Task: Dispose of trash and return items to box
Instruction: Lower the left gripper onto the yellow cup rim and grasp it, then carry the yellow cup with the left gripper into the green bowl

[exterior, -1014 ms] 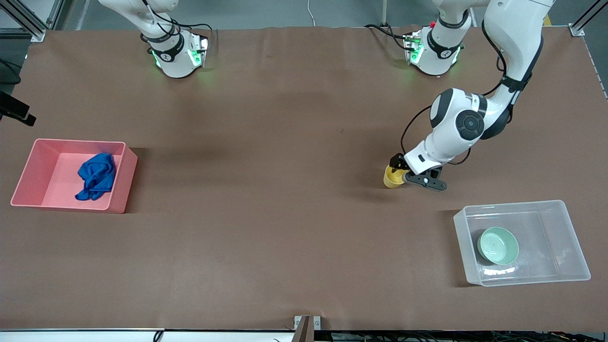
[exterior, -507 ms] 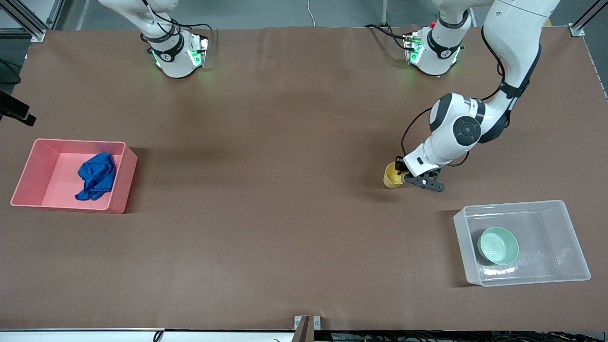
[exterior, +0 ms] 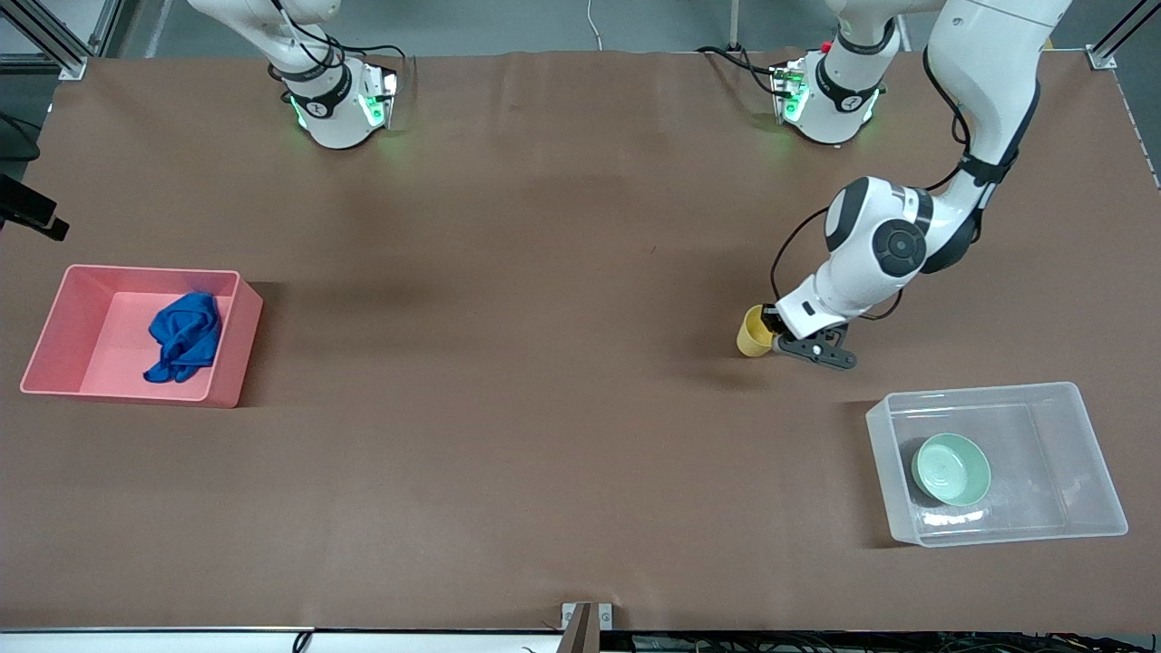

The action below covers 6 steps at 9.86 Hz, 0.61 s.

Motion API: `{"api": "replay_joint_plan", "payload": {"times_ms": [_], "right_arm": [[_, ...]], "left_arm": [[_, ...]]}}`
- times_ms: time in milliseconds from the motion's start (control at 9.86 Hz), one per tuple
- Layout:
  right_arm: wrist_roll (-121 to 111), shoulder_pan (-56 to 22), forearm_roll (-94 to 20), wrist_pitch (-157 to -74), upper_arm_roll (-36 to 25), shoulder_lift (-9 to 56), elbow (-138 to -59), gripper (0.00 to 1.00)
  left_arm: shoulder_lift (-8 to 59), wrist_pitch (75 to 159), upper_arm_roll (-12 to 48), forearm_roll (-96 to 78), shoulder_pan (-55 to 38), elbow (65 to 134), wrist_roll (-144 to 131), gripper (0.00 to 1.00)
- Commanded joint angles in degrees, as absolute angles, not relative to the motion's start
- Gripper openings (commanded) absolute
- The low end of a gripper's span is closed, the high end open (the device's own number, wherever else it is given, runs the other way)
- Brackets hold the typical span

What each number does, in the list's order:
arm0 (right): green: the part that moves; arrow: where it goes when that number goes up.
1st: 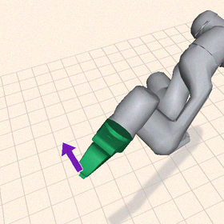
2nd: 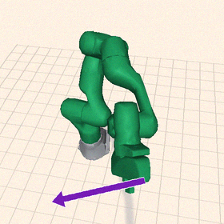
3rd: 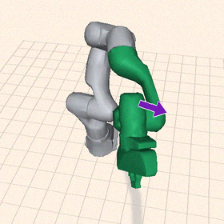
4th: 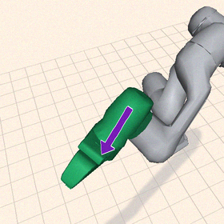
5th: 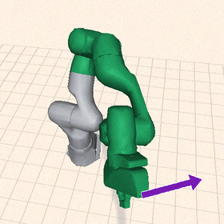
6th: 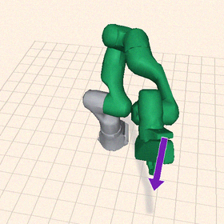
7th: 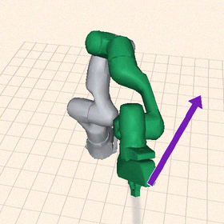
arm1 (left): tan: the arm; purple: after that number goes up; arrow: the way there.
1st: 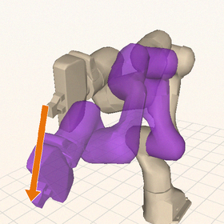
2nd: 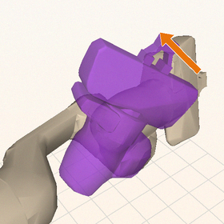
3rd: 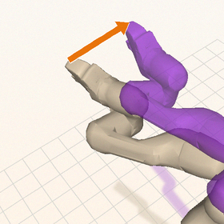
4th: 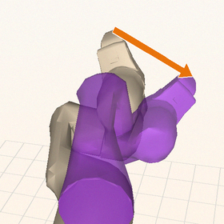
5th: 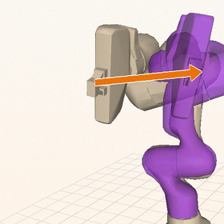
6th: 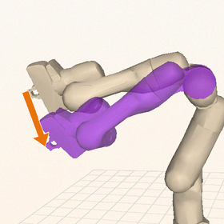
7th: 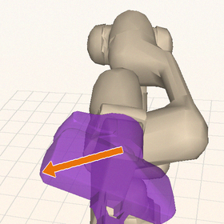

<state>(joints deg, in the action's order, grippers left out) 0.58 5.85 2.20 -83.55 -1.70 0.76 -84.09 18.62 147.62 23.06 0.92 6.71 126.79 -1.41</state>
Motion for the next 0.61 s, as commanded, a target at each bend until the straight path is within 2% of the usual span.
{"api": "replay_joint_plan", "payload": {"times_ms": [0, 203, 507], "right_arm": [[0.09, 6.68, 1.14, -83.67, -1.23, -0.18, -85.25, 1.00], [0.09, 6.59, 1.14, -83.67, -1.14, -0.18, -85.25, 1.00], [0.09, 6.68, 1.14, -83.58, -1.23, -0.18, -85.25, 1.00]], "left_arm": [[17.58, 142.77, 23.29, 2.46, 10.71, 121.94, -0.79, 0.00], [20.28, 136.44, 23.12, 2.46, 13.35, 112.02, 1.39, 0.00], [29.68, 123.09, 22.07, 2.72, 18.27, 90.86, 11.12, 0.00]]}}
